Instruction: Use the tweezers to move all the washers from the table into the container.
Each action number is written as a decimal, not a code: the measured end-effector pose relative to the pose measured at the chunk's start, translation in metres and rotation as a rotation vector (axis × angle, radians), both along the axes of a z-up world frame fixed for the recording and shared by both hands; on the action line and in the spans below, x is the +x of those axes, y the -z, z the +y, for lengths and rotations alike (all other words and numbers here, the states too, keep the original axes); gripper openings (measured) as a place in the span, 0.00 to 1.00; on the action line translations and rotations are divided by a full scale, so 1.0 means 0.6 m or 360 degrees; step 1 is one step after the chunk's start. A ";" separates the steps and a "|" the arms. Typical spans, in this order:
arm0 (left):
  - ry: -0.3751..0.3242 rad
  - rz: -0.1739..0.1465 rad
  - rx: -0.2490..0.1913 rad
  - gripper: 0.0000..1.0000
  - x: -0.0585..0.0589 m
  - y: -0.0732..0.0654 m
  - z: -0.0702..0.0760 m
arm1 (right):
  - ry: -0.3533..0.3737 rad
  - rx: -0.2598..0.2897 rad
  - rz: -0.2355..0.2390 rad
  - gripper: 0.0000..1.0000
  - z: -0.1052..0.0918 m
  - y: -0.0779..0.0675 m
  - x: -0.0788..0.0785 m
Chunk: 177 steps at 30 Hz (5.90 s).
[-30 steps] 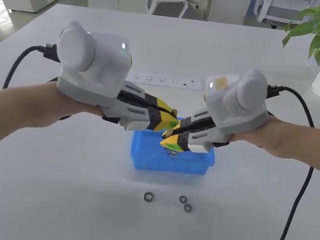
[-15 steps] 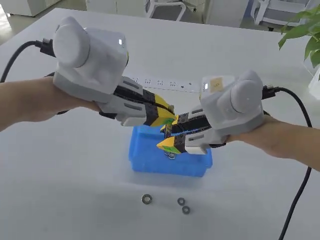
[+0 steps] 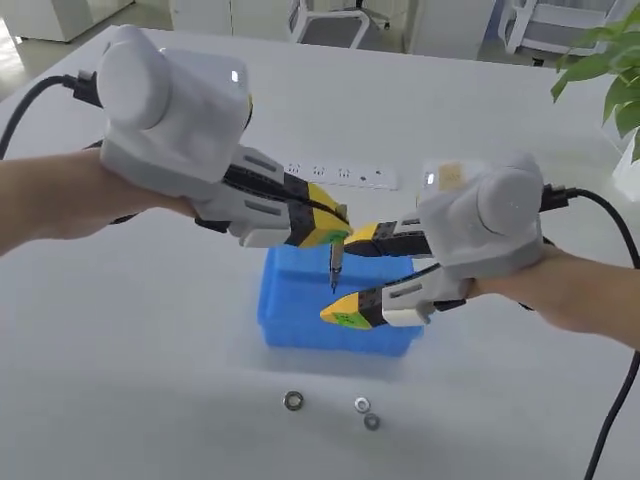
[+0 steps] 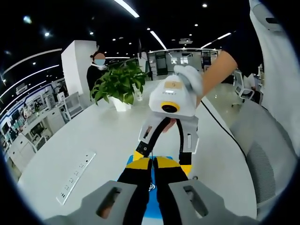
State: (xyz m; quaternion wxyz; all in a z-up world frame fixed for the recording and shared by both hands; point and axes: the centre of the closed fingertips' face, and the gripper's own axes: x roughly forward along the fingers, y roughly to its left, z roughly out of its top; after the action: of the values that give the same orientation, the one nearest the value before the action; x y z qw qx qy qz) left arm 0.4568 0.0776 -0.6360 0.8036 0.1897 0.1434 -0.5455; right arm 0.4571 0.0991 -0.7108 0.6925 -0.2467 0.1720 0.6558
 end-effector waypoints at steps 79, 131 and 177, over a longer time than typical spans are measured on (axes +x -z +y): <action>-0.0106 0.0040 -0.0007 0.06 -0.150 0.108 0.006 | 0.0200 0.0167 0.0426 0.99 -0.115 0.040 -0.205; -0.0141 0.0210 -0.0115 0.06 -0.141 0.118 0.020 | -0.0147 0.0042 0.0398 0.36 0.025 0.090 -0.152; -0.0186 0.0404 0.0003 0.22 -0.155 0.140 0.029 | -0.0342 -0.0061 0.0189 0.08 0.037 0.101 -0.154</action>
State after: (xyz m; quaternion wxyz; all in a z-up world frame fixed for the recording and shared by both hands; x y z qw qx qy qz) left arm 0.3639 0.0949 -0.7198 0.8092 0.1113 0.2551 -0.5173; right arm 0.3646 0.1214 -0.7716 0.6019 -0.2376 0.1978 0.7363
